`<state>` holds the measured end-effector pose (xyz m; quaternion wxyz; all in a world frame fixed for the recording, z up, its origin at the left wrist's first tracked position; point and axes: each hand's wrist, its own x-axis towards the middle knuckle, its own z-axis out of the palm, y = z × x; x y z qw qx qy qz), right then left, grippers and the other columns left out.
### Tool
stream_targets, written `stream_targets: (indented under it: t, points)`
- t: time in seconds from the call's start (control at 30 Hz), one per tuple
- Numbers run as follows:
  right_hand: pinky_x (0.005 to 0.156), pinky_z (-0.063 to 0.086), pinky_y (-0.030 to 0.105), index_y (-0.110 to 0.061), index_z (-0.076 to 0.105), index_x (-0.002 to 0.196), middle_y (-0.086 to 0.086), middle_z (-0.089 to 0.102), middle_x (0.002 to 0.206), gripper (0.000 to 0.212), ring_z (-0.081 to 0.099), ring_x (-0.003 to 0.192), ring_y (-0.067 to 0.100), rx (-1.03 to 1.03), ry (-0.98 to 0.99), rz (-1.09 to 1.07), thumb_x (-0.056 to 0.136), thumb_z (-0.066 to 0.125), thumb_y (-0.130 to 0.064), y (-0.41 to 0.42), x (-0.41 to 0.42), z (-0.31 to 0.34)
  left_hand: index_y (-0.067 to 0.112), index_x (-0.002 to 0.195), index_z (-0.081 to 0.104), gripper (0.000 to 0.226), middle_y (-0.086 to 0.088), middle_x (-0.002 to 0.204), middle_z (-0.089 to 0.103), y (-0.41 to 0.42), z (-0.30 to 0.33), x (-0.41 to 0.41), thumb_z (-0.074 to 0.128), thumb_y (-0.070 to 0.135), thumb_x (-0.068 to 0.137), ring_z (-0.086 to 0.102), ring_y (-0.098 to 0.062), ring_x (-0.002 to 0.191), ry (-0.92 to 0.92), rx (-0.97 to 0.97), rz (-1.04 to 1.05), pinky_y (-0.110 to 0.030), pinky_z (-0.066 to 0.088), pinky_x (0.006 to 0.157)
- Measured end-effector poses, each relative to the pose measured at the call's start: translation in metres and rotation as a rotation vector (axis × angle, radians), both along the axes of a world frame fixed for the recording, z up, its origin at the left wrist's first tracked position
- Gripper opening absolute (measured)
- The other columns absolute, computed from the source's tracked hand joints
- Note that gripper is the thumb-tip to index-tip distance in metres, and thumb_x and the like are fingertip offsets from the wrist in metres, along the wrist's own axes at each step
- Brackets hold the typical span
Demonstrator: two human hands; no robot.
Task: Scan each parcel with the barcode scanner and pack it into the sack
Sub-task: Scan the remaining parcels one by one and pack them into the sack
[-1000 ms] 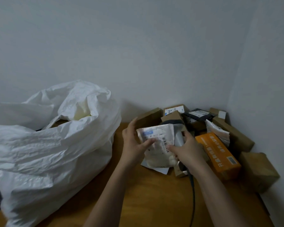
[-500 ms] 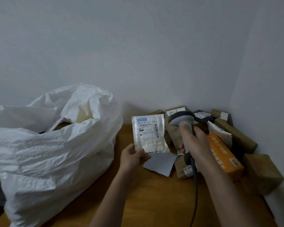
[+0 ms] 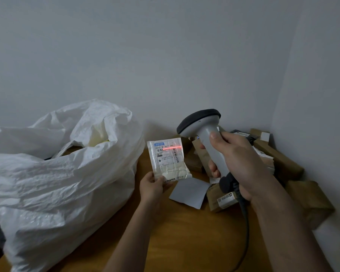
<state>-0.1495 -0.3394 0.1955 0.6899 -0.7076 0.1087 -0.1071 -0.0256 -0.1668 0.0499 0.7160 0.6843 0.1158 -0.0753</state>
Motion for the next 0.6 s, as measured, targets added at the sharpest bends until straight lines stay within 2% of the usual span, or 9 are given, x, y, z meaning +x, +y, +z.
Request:
stream_targets:
  t: [0.33, 0.6]
  points:
    - [0.049, 0.045, 0.024, -0.009, 0.065, 0.103, 0.007, 0.058, 0.061, 0.034, 0.055, 0.053, 0.013, -0.037, -0.014, -0.017, 0.101, 0.045, -0.037, 0.0016, -0.0114, 0.0087, 0.01, 0.115, 0.058, 0.019, -0.007, 0.11, 0.065, -0.0051, 0.0024, 0.0018, 0.056, 0.006, 0.097, 0.072, -0.024, 0.093, -0.017, 0.039, 0.013, -0.029, 0.06, 0.07]
    - [0.049, 0.045, 0.024, -0.013, 0.065, 0.101, 0.0, 0.058, 0.055, 0.032, 0.055, 0.049, 0.009, -0.062, -0.021, -0.017, 0.101, 0.044, -0.038, 0.0062, -0.0061, 0.0077, 0.019, 0.099, 0.059, 0.014, -0.003, 0.102, 0.066, -0.0059, 0.0047, -0.0003, 0.056, 0.005, 0.097, 0.071, -0.025, 0.094, -0.032, -0.011, 0.005, -0.029, 0.061, 0.071]
